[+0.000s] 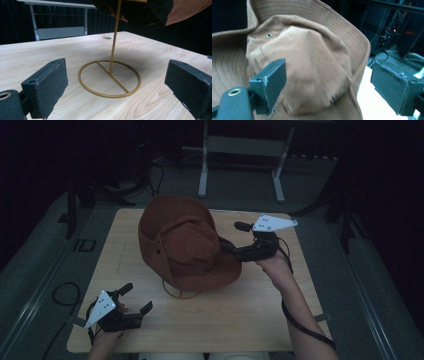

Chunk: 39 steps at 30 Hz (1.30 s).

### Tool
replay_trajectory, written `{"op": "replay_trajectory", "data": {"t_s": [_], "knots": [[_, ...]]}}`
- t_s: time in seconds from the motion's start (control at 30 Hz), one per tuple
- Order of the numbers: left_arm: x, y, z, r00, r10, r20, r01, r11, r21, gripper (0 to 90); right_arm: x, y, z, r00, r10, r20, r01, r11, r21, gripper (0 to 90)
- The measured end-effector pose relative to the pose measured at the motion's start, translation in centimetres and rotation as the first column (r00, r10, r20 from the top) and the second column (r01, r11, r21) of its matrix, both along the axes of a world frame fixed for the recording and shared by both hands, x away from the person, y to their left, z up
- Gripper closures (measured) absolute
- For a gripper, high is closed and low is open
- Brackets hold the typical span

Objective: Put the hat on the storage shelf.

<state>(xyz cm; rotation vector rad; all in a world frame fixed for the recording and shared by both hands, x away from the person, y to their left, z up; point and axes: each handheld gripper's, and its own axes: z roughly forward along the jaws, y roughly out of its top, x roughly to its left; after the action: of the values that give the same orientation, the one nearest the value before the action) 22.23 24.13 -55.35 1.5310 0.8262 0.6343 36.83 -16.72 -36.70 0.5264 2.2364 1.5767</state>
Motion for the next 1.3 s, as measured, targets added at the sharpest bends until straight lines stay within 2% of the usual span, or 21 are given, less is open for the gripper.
{"op": "replay_trajectory", "data": {"t_s": [0.2, 0.4, 0.63, 0.73, 0.9, 1.0, 1.13, 1.17, 1.2, 1.23, 1.3], "knots": [[0.0, 0.0, -0.1, 0.9999, 0.009, -0.012, -0.009, 0.9999, 0.008, 5.2, -0.4, -2.8, -1.5, 0.9988, -0.044, -0.021, 0.044, 0.999, 0.011, 13.3], [0.0, 0.3, -0.3, 0.9996, 0.025, -0.012, -0.025, 0.9995, 0.020, 5.2, -0.7, -5.1, -3.0, 0.9944, -0.101, -0.032, 0.101, 0.995, 0.001, 13.3], [0.1, 0.3, -0.7, 0.9991, 0.037, -0.019, -0.036, 0.9985, 0.041, 5.2, -0.9, -7.7, -5.6, 0.9870, -0.152, -0.054, 0.152, 0.988, 0.004, 13.4], [0.2, 0.3, -0.8, 0.9988, 0.043, -0.023, -0.042, 0.9980, 0.047, 5.2, -1.0, -8.7, -7.0, 0.9813, -0.181, -0.066, 0.182, 0.983, 0.009, 13.5], [0.3, 0.6, -1.0, 0.9976, 0.063, -0.027, -0.061, 0.9961, 0.064, 5.2, -1.2, -10.0, -9.8, 0.9728, -0.222, -0.065, 0.220, 0.975, -0.032, 13.5], [0.4, 0.7, -1.1, 0.9969, 0.071, -0.034, -0.069, 0.9952, 0.069, 5.2, -1.4, -10.8, -11.6, 0.9690, -0.229, -0.093, 0.227, 0.973, -0.032, 13.5], [0.6, 0.8, -1.3, 0.9977, 0.063, -0.027, -0.060, 0.9928, 0.104, 5.2, -1.5, -11.5, -13.5, 0.9635, -0.241, -0.117, 0.238, 0.971, -0.034, 13.5], [0.6, 0.8, -1.3, 0.9977, 0.063, -0.027, -0.060, 0.9928, 0.104, 5.2, -1.5, -11.5, -13.5, 0.9635, -0.241, -0.117, 0.238, 0.971, -0.034, 13.5], [0.6, 0.9, -1.4, 0.9978, 0.058, -0.031, -0.054, 0.9925, 0.109, 5.2, -1.5, -11.7, -14.0, 0.9597, -0.252, -0.124, 0.250, 0.968, -0.032, 13.5], [0.6, 0.9, -1.4, 0.9977, 0.057, -0.036, -0.053, 0.9925, 0.110, 5.2, -1.6, -12.2, -14.9, 0.9509, -0.276, -0.141, 0.276, 0.961, -0.020, 13.5], [0.7, 0.9, -1.5, 0.9979, 0.054, -0.036, -0.050, 0.9930, 0.107, 5.2, -1.7, -12.7, -15.6, 0.9441, -0.293, -0.151, 0.293, 0.956, -0.023, 13.5]]}}
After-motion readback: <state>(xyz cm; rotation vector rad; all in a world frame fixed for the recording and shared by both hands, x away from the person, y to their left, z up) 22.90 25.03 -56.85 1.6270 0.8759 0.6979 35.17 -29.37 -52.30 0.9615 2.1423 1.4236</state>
